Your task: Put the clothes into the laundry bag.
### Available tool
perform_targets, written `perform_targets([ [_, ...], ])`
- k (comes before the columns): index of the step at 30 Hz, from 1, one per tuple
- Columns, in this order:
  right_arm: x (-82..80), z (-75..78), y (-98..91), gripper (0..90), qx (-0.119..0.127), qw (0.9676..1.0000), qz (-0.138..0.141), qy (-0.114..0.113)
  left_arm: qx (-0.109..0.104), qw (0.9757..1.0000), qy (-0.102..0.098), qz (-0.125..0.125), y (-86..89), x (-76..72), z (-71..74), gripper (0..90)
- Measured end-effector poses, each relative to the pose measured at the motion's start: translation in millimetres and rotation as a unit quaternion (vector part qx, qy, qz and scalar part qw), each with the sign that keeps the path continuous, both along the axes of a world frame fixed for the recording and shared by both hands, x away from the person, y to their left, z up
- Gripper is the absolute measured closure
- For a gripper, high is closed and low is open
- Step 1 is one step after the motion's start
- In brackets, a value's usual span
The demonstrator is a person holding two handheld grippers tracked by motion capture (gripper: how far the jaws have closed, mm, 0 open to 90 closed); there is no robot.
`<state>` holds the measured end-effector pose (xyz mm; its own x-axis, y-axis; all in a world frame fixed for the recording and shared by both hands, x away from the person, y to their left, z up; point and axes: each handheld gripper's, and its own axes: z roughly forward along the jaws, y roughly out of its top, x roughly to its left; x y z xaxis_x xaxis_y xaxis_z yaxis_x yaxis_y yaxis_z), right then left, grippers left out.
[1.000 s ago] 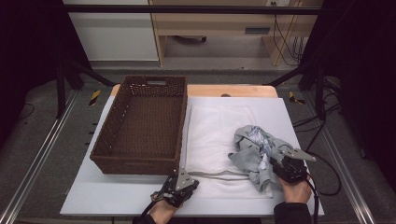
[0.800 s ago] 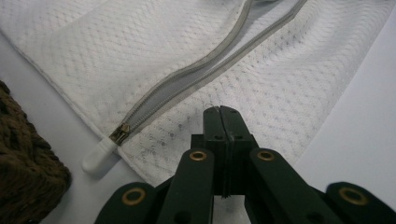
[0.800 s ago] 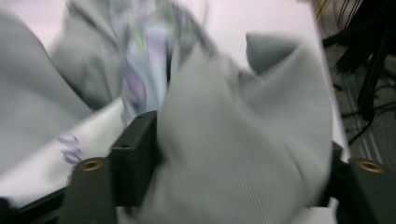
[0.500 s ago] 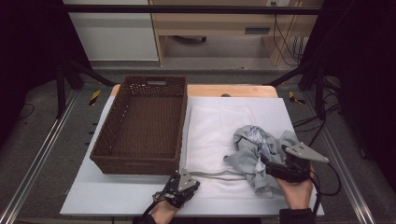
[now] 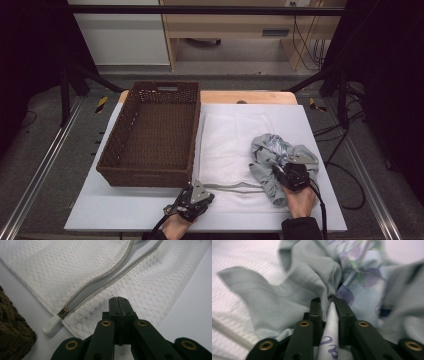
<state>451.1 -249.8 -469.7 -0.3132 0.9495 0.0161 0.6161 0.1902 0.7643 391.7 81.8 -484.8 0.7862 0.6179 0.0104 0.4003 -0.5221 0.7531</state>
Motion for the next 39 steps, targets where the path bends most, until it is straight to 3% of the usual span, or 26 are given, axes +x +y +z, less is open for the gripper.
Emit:
perform_targets([
  [2, -2.4, 4.8, -4.4, 79.1, -0.003, 0.9998, -0.015, -0.011, 0.001, 1.0, 0.0, -0.001, -0.2, 0.1, 0.2, 89.7],
  [3, -3.9, 9.7, -15.5, 79.0, -0.007, 0.9992, -0.036, -0.013, -0.001, 1.0, 0.001, -0.003, 0.8, 0.8, 0.1, 89.7],
  [5, -2.1, 2.2, -21.4, 78.8, -0.016, 0.9988, -0.045, -0.009, -0.001, 1.0, 0.003, -0.001, 0.9, 0.6, 0.3, 89.7],
  [7, -0.5, -3.5, -20.5, 78.6, -0.02, 0.9987, -0.046, -0.006, 0.001, 1.0, 0.0, -0.002, 0.4, 0.1, 0.3, 89.7],
  [9, 1.5, -7.3, -15.0, 77.4, -0.042, 0.9977, -0.052, -0.013, 0.0, 1.0, -0.002, -0.004, -1.4, -1.8, 0.7, 89.7],
  [11, 0.9, -7.2, -15.1, 75.8, -0.04, 0.9977, -0.052, -0.013, -0.001, 1.0, -0.003, -0.006, -2.3, -2.7, 0.8, 89.8],
  [12, -1.3, -4.1, -16.2, 66.8, -0.031, 0.9983, -0.047, -0.014, -0.002, 0.9999, -0.005, -0.01, -3.6, -4.1, 1.6, 89.8],
  [13, -1.3, -4.1, -16.2, 66.8, -0.031, 0.9983, -0.047, -0.014, -0.002, 0.9999, -0.005, -0.01, -3.6, -4.1, 1.6, 89.8],
  [14, -3.9, 0.1, -15.6, 59.8, -0.02, 0.9986, -0.046, -0.017, -0.001, 0.9999, -0.005, -0.011, -3.9, -4.5, 2.2, 89.8],
  [16, -10.8, 12.6, -14.5, 49.3, -0.011, 0.9983, -0.035, -0.045, -0.001, 0.9999, -0.005, -0.013, -4.4, -4.9, 2.3, 89.7],
  [17, -19.6, 29.9, -11.5, 42.0, 0.005, 0.9968, -0.028, -0.075, 0.001, 0.9999, -0.005, -0.014, -4.5, -4.8, 2.2, 89.8],
  [18, -24.0, 38.4, -9.4, 41.9, 0.012, 0.9957, -0.018, -0.09, 0.001, 0.9999, -0.005, -0.013, -4.9, -5.1, 1.8, 89.8],
  [19, -24.0, 38.4, -9.4, 41.9, 0.012, 0.9957, -0.018, -0.09, 0.001, 0.9999, -0.005, -0.013, -4.9, -5.1, 1.8, 89.8],
  [20, -28.6, 46.4, -6.3, 41.9, 0.017, 0.9945, -0.006, -0.103, 0.003, 0.9999, -0.005, -0.013, -5.3, -5.3, 1.7, 89.8],
  [21, -36.9, 58.7, 3.5, 45.7, 0.03, 0.9925, 0.026, -0.115, 0.005, 0.9999, -0.007, -0.014, -6.2, -6.0, 1.5, 89.7],
  [22, -36.9, 58.7, 3.5, 45.7, 0.03, 0.9925, 0.026, -0.115, 0.005, 0.9999, -0.007, -0.014, -6.2, -6.0, 1.5, 89.7],
  [23, -41.1, 64.0, 16.1, 48.3, 0.042, 0.9906, 0.062, -0.114, 0.007, 0.9998, -0.005, -0.016, -7.3, -6.3, 1.0, 89.7],
  [25, -41.7, 63.7, 23.2, 49.9, 0.047, 0.99, 0.078, -0.108, 0.008, 0.9998, -0.006, -0.016, -7.8, -6.6, 0.6, 89.7],
  [26, -40.5, 56.9, 38.2, 52.6, 0.052, 0.9882, 0.112, -0.091, 0.009, 0.9998, -0.007, -0.016, -8.1, -6.7, 0.7, 89.7],
  [27, -38.7, 50.9, 46.0, 54.5, 0.054, 0.9874, 0.127, -0.077, 0.01, 0.9998, -0.007, -0.017, -8.2, -6.7, 0.8, 89.7],
  [28, -38.7, 50.9, 46.0, 54.5, 0.054, 0.9874, 0.127, -0.077, 0.009, 0.9998, -0.006, -0.016, -8.2, -6.8, 0.8, 89.7],
  [30, -33.5, 28.2, 66.5, 57.4, 0.043, 0.9872, 0.15, -0.031, 0.011, 0.9998, -0.006, -0.015, -8.7, -7.2, 0.9, 89.7],
  [31, -33.5, 28.2, 66.5, 57.4, 0.043, 0.9872, 0.15, -0.031, 0.014, 0.9998, -0.007, -0.015, -9.1, -7.5, 1.1, 89.7],
  [32, -32.4, 21.0, 72.3, 58.6, 0.033, 0.9869, 0.157, -0.019, 0.015, 0.9997, -0.008, -0.015, -9.3, -7.7, 1.1, 89.7],
  [33, -30.0, 9.8, 80.0, 58.7, 0.008, 0.9866, 0.163, -0.002, 0.016, 0.9997, -0.009, -0.015, -9.4, -7.6, 1.2, 89.7],
  [39, -26.2, -7.3, 82.3, 62.1, -0.015, 0.987, 0.158, 0.026, 0.015, 0.9998, -0.004, -0.015, -9.3, -6.7, 1.5, 89.7],
])
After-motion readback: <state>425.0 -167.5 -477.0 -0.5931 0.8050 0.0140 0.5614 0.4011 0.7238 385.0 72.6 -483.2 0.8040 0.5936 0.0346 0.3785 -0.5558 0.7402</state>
